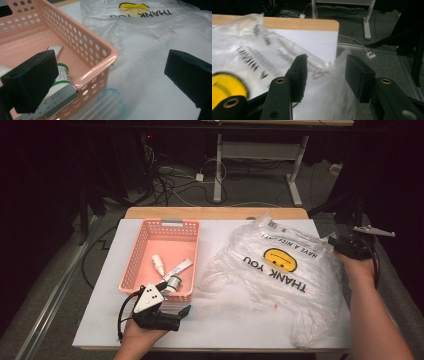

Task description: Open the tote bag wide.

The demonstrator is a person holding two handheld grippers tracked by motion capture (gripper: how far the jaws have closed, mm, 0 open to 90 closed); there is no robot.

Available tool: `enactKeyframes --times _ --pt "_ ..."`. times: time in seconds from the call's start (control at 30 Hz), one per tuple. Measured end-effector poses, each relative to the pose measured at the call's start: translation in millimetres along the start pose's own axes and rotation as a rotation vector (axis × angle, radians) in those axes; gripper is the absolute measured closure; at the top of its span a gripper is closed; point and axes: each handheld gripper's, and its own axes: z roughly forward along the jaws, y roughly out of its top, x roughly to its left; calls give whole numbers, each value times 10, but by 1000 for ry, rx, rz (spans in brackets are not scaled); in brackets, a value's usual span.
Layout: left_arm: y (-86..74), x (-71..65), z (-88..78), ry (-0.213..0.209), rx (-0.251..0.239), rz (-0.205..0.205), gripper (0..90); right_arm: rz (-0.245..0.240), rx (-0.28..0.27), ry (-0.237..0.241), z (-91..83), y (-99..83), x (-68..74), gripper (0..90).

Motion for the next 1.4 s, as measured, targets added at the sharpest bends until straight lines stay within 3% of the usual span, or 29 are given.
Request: enactKeyframes --times 0.13,0.17,0.2,0.27,0.3,0.33,0.4,0.43,0.47,0.5,0.53,0.57,0.73,0.8,0.83,0.9,0.97,1.1,1.17,1.2,1.23,1.27,1.33,1.4 --pt "-5 21 -39 -20 -33 -34 0 -47 8 28 -304 -119 139 531" --pt "-5 21 -39 -20 -33 -34 0 -47 8 28 -304 -119 139 531" --pt "-1 30 -56 -28 -39 -48 0 -81 17 51 -461 -223 269 528" --pt "5 35 -64 -17 -37 -37 0 -102 28 71 -580 -312 398 525" --pt "5 35 -64 -17 -37 -37 0 -102 28 71 -580 -312 398 525" --pt "1 45 -74 -14 -45 -34 0 -121 32 98 -734 -424 572 525" --pt "-5 43 -84 -25 -58 -32 0 -127 31 120 -859 -508 707 524" --pt "-5 43 -84 -25 -58 -32 0 -127 31 120 -859 -508 707 524" --pt "-5 34 -85 -35 -51 -27 0 -141 34 148 -983 -601 865 524" --pt "-5 34 -85 -35 -51 -27 0 -141 34 148 -983 -601 865 524" --pt "-7 28 -86 -49 -52 -37 0 -154 32 172 -1118 -709 1029 514" --pt "-7 28 -86 -49 -52 -37 0 -154 34 183 -1158 -750 1080 513" --pt "-23 7 -47 -86 -39 -53 0 -160 58 253 -1375 -1030 1402 342" --pt "-26 6 -42 -81 -34 -52 0 -166 66 256 -1407 -1084 1471 294" --pt "-28 12 -39 -81 -31 -56 0 -187 69 249 -1459 -1203 1594 218" --pt "-28 24 -46 -77 -35 -59 0 -208 88 232 -1468 -1274 1639 199" --pt "-28 27 -48 -76 -35 -57 0 -203 113 231 -1446 -1314 1595 204" --pt "-33 49 -42 -75 -32 -62 0 -212 184 185 -1370 -1413 1455 324" --pt "-34 55 -41 -74 -30 -62 0 -202 208 207 -1359 -1453 1409 501" --pt "-37 61 -39 -73 -31 -70 0 -220 223 196 -1354 -1466 1410 598" --pt "-37 61 -39 -73 -31 -70 0 -220 223 196 -1354 -1466 1410 598" --pt "-37 68 -45 -75 -28 -70 0 -240 240 204 -1344 -1487 1433 781" --pt "-34 66 -53 -75 -30 -69 0 -267 235 215 -1370 -1475 1484 869" --pt "-32 64 -63 -77 -33 -64 0 -285 207 233 -1429 -1449 1573 879"
